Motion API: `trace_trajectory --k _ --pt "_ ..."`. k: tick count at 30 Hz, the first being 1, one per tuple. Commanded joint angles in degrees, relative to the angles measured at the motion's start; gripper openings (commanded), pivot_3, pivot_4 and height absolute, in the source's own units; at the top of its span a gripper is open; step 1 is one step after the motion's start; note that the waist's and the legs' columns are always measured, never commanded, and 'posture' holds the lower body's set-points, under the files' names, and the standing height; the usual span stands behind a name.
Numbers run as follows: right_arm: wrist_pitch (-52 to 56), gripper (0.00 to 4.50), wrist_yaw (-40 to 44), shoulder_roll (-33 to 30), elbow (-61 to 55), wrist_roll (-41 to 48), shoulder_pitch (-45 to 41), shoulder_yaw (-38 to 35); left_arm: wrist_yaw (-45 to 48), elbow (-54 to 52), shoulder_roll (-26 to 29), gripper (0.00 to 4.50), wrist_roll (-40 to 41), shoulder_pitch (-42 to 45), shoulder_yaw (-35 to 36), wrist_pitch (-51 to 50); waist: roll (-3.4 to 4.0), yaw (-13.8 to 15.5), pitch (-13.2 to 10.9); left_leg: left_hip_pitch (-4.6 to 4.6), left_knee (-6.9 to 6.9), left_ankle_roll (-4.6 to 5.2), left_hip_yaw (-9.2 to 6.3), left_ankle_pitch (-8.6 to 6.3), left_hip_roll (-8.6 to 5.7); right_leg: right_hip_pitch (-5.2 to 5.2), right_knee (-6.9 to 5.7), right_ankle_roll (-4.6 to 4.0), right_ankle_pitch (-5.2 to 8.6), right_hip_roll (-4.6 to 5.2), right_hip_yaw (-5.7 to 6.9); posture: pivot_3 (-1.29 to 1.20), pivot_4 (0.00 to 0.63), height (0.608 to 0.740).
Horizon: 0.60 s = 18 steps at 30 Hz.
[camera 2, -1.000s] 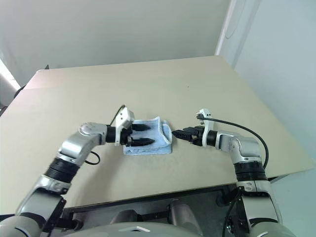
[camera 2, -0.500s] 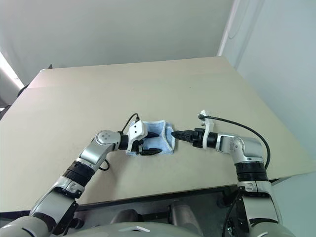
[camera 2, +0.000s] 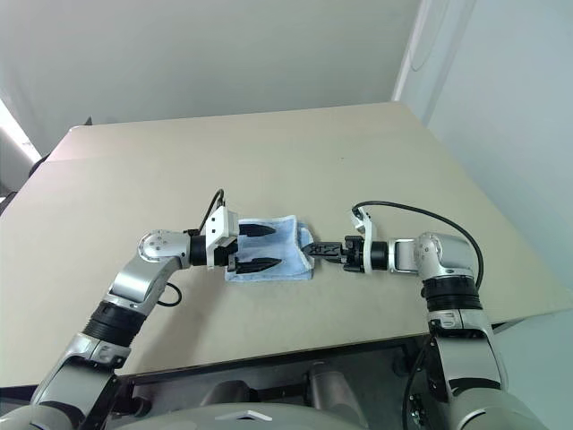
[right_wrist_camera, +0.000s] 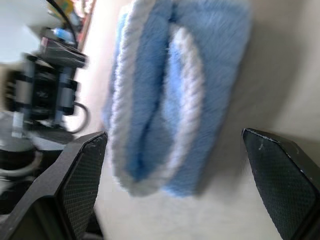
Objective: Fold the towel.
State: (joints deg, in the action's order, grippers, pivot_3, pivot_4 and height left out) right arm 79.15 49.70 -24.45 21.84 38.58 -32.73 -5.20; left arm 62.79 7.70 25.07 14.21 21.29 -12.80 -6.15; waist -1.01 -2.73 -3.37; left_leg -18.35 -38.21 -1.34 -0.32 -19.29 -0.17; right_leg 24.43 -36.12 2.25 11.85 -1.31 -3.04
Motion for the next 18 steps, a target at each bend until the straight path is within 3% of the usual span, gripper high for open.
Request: trace_trajectory --k 1,18 --pt "4.4 4.50 -0.7 1.5 1.3 2.3 -2.7 -1.7 -1.2 -2.0 0.6 3.52 -1.2 -0.2 0.4 0.8 0.00 0.1 0.0 0.00 0.00 0.00 0.00 0.00 0.01 0.00 0.00 0.00 0.00 0.00 0.00 0.00 0.000 0.740" --pt "0.5 4.50 -2.8 5.8 7.3 -1.5 -6.8 2.1 -3.8 -1.6 -0.3 3.52 -3.3 -0.3 0.3 1.3 0.00 -0.3 0.0 -0.01 -0.01 0.00 0.00 0.00 0.01 0.00 0.00 0.03 -0.02 0.00 0.01 0.00 0.000 0.740"
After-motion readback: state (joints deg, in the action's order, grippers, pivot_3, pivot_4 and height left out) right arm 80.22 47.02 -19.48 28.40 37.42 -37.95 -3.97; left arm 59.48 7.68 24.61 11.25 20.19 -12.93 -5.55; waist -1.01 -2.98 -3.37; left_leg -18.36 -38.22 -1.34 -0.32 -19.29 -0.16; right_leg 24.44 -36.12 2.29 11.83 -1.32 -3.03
